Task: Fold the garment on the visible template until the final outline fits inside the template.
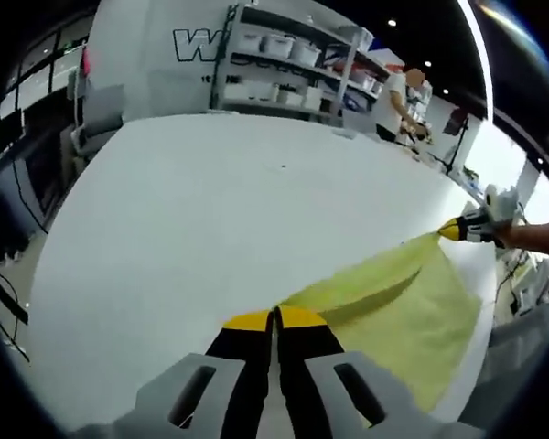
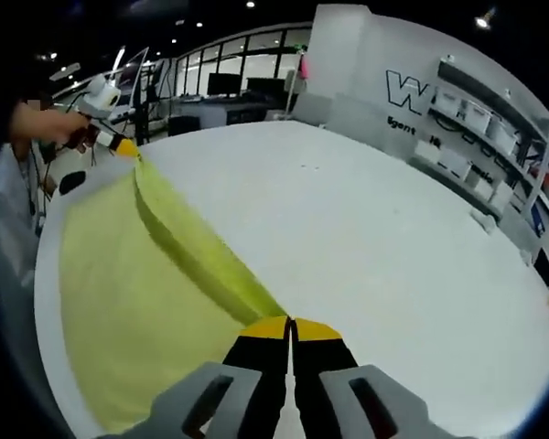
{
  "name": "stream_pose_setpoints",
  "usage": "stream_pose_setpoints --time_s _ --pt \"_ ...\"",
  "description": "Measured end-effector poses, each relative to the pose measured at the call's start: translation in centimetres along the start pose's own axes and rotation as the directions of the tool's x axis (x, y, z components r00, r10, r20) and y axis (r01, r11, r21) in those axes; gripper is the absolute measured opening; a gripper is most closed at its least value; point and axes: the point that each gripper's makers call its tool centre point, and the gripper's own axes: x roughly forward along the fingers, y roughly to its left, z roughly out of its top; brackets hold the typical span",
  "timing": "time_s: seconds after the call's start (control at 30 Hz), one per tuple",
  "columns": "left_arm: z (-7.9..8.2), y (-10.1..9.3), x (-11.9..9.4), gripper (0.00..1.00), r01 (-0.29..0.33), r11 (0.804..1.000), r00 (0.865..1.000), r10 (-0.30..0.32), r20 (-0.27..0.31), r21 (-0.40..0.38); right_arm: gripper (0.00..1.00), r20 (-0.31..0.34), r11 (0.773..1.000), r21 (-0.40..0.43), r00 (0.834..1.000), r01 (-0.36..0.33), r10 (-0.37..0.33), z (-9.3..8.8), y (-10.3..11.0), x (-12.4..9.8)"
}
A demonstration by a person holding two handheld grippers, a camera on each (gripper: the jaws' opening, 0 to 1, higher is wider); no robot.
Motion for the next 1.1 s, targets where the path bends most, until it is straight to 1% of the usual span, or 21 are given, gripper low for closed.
stream_pose_setpoints --time_s 0.2,0.23,0.33,0.43,0.47,0.5,0.6,0.63,0.7,0.8,0.87,0.9,0.97,1.07,1.1 --pt "-0.5 0.1 0.9 0.00 -0.010 1.000 1.000 0.010 -0.014 -0.016 0.00 -0.033 1.000 0.001 0.999 0.015 -0.015 -0.7 0.1 0.7" --pt "-0.6 -0.2 0.9 0.00 -0.015 1.000 1.000 0.015 -0.017 -0.012 0.00 -0.036 1.000 -0.003 0.999 0.022 -0.023 -0.7 0.0 0.8" --pt "-0.6 -0.3 0.9 0.00 -0.017 1.000 1.000 0.017 -0.014 -0.018 0.00 -0.051 0.999 -0.002 0.997 0.050 -0.050 -0.8 -0.5 0.9" --pt "-0.5 -0.1 0.7 0.02 -0.026 1.000 1.000 0.026 -0.003 0.006 0.00 -0.045 0.998 0.021 0.997 0.057 -0.056 -0.7 -0.7 0.9" --pt "-0.2 0.1 0.6 0.02 -0.040 0.999 0.999 0.040 0.012 0.035 0.00 -0.042 0.998 0.021 0.997 0.063 -0.062 -0.7 -0.8 0.8" --pt "-0.2 0.1 0.4 0.04 -0.044 0.998 0.999 0.044 0.013 0.046 0.00 -0.038 0.998 0.021 0.997 0.066 -0.065 -0.6 -0.9 0.7" --pt "0.0 -0.8 -0.1 0.11 -0.019 0.998 0.999 0.017 0.031 0.061 0.00 -0.031 0.998 0.023 0.998 0.061 -0.060 -0.4 -0.7 0.3" --pt "0.0 -1.0 -0.3 0.11 -0.015 0.998 0.999 0.013 0.034 0.064 0.00 -0.030 0.998 0.021 0.998 0.061 -0.061 -0.5 -0.6 0.2" --pt "-0.2 -1.2 -0.7 0.12 -0.011 0.997 0.999 0.009 0.035 0.071 0.04 -0.024 0.998 0.027 0.998 0.057 -0.057 -0.5 -0.4 0.0" --pt "-0.4 -1.5 -1.3 0.18 0.001 0.998 0.999 -0.004 0.042 0.066 0.10 -0.014 0.998 0.040 0.999 0.046 -0.045 -0.5 0.2 -0.5" --pt "-0.6 -1.8 -1.9 0.21 0.003 0.998 0.999 -0.007 0.047 0.067 0.16 0.004 0.998 0.055 1.000 0.030 -0.030 -0.1 0.9 -1.0" --pt "-0.6 -2.0 -2.3 0.21 0.004 0.998 0.999 -0.008 0.054 0.070 0.18 0.017 0.999 0.049 1.000 0.020 -0.020 0.0 1.4 -1.3" --pt "-0.7 -2.2 -2.9 0.22 0.002 0.997 0.998 -0.008 0.066 0.080 0.21 0.025 0.999 0.039 1.000 0.012 -0.013 0.1 2.2 -1.9" --pt "-1.1 -2.6 -3.7 0.25 0.013 0.994 0.998 -0.021 0.065 0.111 0.28 0.053 0.999 0.052 0.999 -0.015 0.012 0.4 3.4 -2.6" --pt "-1.2 -2.5 -3.7 0.26 0.014 0.993 0.998 -0.022 0.063 0.121 0.30 0.054 0.999 0.051 0.998 -0.019 0.016 0.4 3.7 -2.8"
